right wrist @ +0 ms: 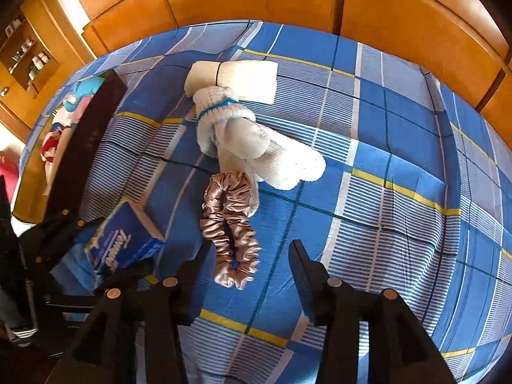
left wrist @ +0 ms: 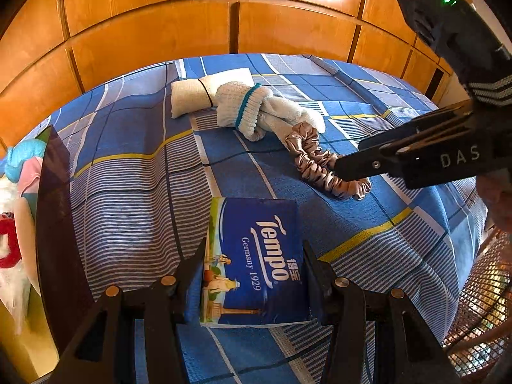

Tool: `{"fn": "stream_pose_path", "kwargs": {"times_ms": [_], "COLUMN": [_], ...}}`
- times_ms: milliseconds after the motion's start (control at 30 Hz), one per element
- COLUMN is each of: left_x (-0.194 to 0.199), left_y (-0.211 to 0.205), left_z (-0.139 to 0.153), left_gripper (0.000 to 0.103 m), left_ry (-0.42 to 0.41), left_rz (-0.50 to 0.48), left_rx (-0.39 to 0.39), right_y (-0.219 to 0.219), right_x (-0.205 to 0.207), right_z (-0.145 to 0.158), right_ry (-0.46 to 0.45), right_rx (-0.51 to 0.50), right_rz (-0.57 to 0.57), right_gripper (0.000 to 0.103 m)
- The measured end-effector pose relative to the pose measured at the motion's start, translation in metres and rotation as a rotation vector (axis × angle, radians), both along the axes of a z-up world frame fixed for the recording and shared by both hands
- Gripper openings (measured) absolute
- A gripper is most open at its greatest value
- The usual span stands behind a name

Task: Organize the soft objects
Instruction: 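Grasp the brown satin scrunchie with the right gripper while the left gripper holds the Tempo pack, then carry the Tempo pack over the tray with the left gripper while the right gripper holds the scrunchie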

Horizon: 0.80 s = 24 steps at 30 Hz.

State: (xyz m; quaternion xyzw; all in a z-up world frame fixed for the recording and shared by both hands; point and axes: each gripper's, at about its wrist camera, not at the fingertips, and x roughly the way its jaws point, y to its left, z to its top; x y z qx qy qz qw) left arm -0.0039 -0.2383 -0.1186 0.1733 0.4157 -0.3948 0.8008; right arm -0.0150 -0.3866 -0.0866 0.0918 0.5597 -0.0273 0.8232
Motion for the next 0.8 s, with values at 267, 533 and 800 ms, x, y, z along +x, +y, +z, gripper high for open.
{"fn": "stream_pose_path", "kwargs": {"times_ms": [267,533,800], "left_x": [-0.001,-0.002,0.002], "left_y": [0.0,0.014,0.042], "left_z": [0.002,0.035,0.061], "left_gripper": [0.052,0.052,0.052], "left_ry": [-0.009,-0.064,-0.088], "left_rz": [0.008,0.061,0.141], "left_rx": [0.012,-0.04,-0.08], "right_y": [0.007,0.016,0.01], "right_x": [0.013,0.012,0.007], "right_z": [-0.017,-0.023,-0.023], "right_ry": [-0.052,-0.075,-0.088], "right_rx": [0.047,-0.058,-0.025], "right_rz": [-0.022,0.001,-0.017], "right_gripper": [0.047,0.022,0.025]}}
